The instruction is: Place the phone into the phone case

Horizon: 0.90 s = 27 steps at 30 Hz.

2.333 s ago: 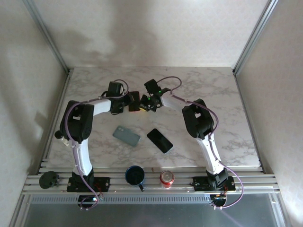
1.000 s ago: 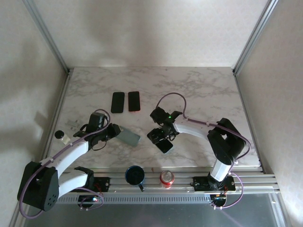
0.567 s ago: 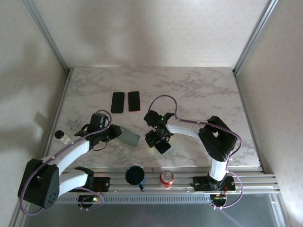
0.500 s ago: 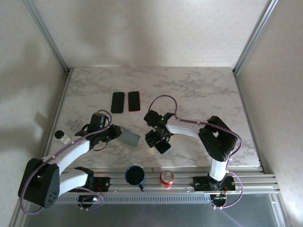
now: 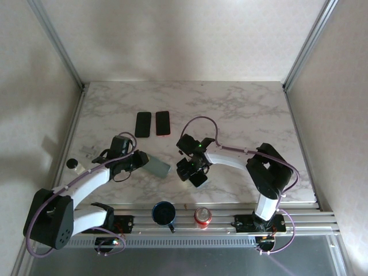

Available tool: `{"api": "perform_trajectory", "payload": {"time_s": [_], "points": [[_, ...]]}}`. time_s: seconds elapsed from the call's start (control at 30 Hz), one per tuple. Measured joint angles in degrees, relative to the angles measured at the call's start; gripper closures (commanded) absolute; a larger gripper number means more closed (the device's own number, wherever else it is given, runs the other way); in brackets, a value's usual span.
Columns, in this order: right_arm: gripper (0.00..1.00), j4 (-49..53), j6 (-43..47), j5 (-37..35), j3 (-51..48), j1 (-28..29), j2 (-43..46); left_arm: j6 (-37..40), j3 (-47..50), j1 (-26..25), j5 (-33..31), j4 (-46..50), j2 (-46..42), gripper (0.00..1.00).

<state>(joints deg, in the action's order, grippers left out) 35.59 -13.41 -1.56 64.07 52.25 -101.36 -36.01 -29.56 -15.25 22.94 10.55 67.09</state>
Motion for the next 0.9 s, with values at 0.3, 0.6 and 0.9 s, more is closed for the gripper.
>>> {"api": "perform_trajectory", "payload": {"time_s": [0.3, 0.6, 0.9], "points": [[0.01, -0.2, 0.9, -0.9, -0.7, 1.7, -0.7, 0.2, -0.7, 0.0, 0.0, 0.0, 0.6, 0.78], [0.1, -1.1, 2.0, -3.2, -0.9, 2.8, -2.3, 0.4, -2.0, 0.0, 0.3, 0.0, 2.2, 0.79], [0.24, -1.8, 3.6, -3.0, -1.0, 3.1, -2.5, 1.5, -3.8, 0.0, 0.5, 0.1, 4.4, 0.79]]}}
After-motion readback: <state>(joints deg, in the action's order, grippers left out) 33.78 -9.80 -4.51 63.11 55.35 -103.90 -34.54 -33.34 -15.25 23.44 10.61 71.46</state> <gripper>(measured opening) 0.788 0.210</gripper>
